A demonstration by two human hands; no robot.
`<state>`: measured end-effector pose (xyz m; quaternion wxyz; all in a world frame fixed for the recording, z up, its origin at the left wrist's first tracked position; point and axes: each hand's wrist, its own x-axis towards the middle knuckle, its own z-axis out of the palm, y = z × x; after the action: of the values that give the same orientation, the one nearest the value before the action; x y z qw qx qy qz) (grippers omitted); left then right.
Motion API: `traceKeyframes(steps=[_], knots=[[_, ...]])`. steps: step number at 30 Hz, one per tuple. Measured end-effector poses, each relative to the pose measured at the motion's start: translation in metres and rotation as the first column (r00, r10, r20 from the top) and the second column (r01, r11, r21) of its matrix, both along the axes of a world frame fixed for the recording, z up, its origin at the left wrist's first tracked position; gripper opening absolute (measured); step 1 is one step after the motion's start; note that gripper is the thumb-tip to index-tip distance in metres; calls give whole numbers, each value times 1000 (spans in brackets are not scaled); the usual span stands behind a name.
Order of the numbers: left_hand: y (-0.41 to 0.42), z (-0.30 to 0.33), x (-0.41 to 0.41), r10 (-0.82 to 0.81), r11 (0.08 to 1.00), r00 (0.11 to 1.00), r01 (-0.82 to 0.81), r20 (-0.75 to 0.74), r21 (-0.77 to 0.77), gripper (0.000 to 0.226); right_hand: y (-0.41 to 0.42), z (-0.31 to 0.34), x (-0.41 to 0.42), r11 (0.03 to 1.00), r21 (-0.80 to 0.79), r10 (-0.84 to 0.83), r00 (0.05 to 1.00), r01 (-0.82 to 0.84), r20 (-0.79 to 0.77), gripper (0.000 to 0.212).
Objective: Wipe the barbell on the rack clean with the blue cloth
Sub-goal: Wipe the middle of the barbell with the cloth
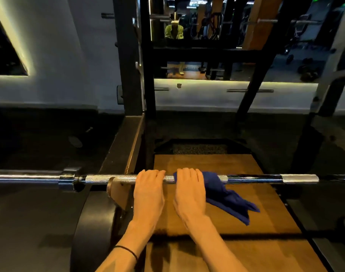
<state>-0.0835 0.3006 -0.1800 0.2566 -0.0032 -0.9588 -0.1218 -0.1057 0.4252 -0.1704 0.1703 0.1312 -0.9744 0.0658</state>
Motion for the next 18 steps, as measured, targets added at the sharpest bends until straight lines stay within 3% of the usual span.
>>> traceKeyframes(steps=[6,11,18], knots=[[-5,39,-24,3,931,979,72,204,-359,37,36,15,-6,993,-16,114,993,-114,23,52],[8,47,-45,-13,953,923,128,384,-276,37,109,18,-20,999,-43,31,999,-30,31,45],[10,39,-37,-17,951,957,105,291,-291,18,88,23,-18,1000,16,15,997,-16,78,38]])
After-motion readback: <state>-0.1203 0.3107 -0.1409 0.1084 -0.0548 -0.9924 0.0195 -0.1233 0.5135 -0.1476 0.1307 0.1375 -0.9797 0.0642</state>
